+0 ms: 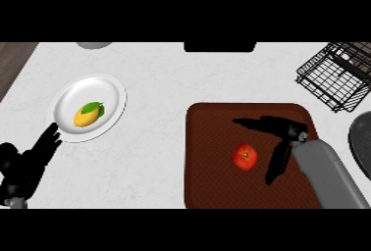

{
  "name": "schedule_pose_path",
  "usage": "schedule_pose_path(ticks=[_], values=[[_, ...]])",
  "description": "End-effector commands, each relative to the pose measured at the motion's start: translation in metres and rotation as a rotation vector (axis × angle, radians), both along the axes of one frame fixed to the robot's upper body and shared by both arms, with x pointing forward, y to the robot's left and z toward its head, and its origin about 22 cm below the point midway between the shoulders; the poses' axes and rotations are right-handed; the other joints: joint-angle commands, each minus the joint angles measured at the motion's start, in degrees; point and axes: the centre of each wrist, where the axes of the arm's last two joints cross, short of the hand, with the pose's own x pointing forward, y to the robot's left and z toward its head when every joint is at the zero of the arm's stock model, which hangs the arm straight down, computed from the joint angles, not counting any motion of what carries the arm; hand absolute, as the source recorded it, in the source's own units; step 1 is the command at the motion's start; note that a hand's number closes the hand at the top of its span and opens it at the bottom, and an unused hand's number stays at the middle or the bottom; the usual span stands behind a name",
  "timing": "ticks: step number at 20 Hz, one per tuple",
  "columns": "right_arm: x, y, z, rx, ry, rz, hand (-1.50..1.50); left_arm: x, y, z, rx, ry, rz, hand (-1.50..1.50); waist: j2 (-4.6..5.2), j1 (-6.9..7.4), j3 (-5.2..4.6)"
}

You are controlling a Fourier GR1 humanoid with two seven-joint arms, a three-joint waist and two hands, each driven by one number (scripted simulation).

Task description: Pick the tomato from the tray and place it in the tiered basket

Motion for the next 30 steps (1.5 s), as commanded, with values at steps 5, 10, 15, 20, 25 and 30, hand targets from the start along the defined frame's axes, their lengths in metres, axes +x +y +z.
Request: schedule_pose_path(ticks=[5,10,15,20,25,30], values=[[0.002,0.026,-0.026,0.024,0.047,0.011,-1.50,-0.004,-0.010,-0.006,0.010,0.004,-0.006,0.00,0.41,0.56,0.33],[-0.025,0.033,-0.037,0.016,0.037,0.028,-1.50,-0.007,0.000,-0.003,0.006,0.000,0.011,0.00,0.29,0.23,0.32],[-0.032,0.029,-0.038,0.131,-0.049,0.088,1.50,-0.006,-0.001,0.001,-0.008,-0.018,-0.010,0.00,0.30,0.48,0.38],[-0.032,0.037,-0.047,0.151,-0.100,0.011,1.50,0.000,0.005,-0.009,0.001,-0.015,0.008,0.00,0.42,0.21,0.33],[-0.014,0.021,-0.014,0.178,-0.150,-0.084,1.50,0.004,-0.013,-0.012,-0.005,0.004,0.001,0.00,0.31,0.01,0.30],[-0.022,-0.022,0.005,0.132,-0.214,-0.182,1.50,-0.008,0.000,0.007,-0.008,0.001,-0.006,0.00,0.23,0.04,0.31]])
